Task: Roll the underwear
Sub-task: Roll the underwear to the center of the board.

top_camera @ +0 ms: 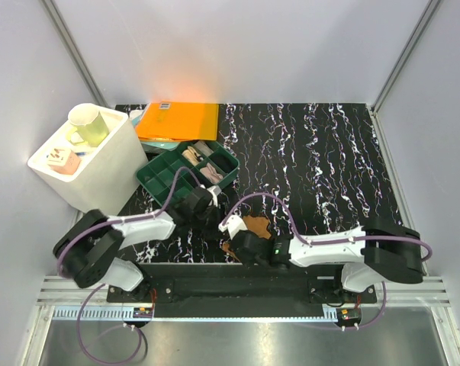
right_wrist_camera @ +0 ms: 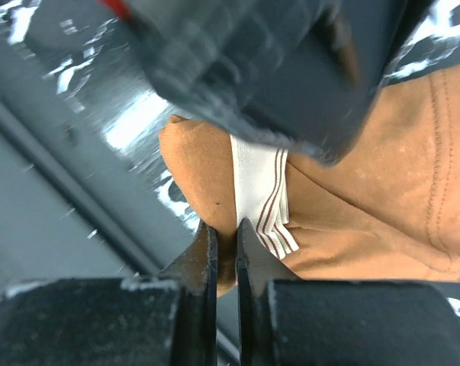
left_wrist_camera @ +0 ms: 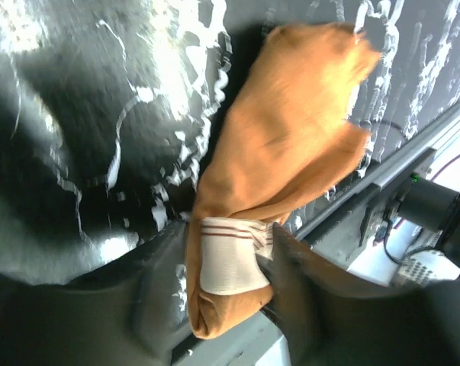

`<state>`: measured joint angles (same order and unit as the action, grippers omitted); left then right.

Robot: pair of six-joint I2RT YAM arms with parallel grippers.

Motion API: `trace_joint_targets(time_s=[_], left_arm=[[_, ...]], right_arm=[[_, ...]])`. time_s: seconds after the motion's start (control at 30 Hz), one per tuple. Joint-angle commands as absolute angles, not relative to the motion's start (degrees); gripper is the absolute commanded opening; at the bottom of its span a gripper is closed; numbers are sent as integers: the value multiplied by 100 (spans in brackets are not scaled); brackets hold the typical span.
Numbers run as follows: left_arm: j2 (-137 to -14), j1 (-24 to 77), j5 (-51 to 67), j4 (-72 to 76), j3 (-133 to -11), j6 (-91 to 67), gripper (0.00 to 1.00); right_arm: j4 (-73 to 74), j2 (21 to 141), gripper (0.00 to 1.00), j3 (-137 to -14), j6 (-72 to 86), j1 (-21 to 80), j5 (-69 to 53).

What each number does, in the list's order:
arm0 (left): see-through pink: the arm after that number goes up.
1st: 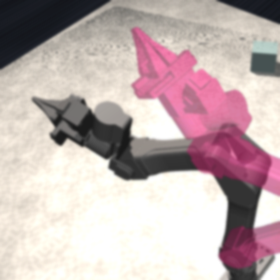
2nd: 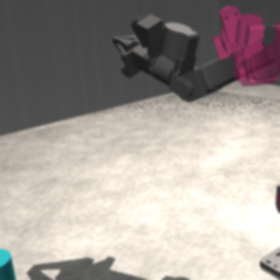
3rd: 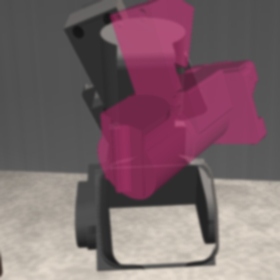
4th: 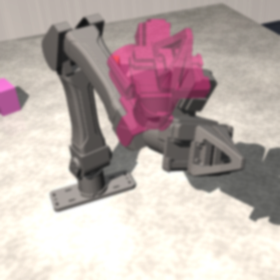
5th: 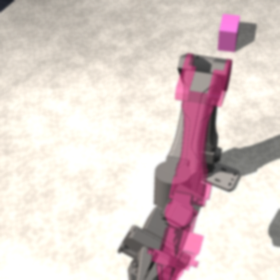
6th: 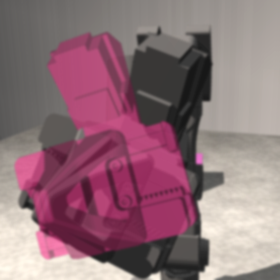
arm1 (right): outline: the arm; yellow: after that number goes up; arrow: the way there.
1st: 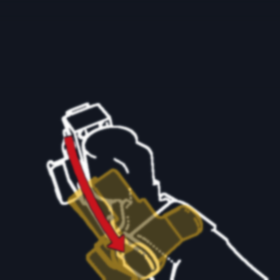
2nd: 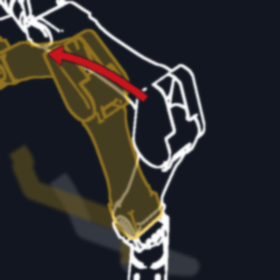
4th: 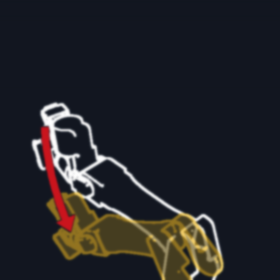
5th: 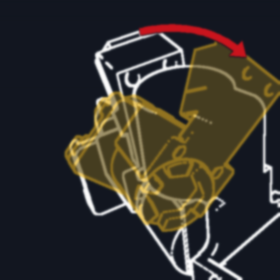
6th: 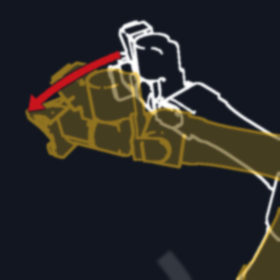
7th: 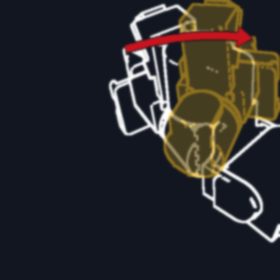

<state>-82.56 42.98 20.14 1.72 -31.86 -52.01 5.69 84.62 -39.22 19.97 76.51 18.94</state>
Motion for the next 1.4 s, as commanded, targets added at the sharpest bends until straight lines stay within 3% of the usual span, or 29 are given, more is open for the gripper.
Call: trace_joint_targets(time_s=[0.0, 0.07, 0.3, 0.57, 1.07, 1.37], left_arm=[[-7402, 4263, 1548, -481, -3120, -5142, 61], [-6980, 4245, 1381, -667, -3068, -5107, 65], [-5540, 4236, 756, -809, -2409, -4782, 66], [-4843, 4245, 896, -19, -1688, -4588, 66], [-5931, 4254, 1818, 2643, -1090, -4210, 67], [-6704, 4263, 2241, 3638, -1116, -4166, 67]], right_arm=[[291, 8069, 1, -3498, 2241, 7270, 83], [159, 7981, 1, -3402, 2285, 6928, -315], [-342, 8007, 1, -3226, 2364, 5916, -2081], [-1125, 8489, 1, -3032, 2768, 4879, -3943], [-2680, 10142, 0, -3120, 3682, 3754, -5878], [-3076, 10810, 0, -3401, 3990, 3419, -6328]])
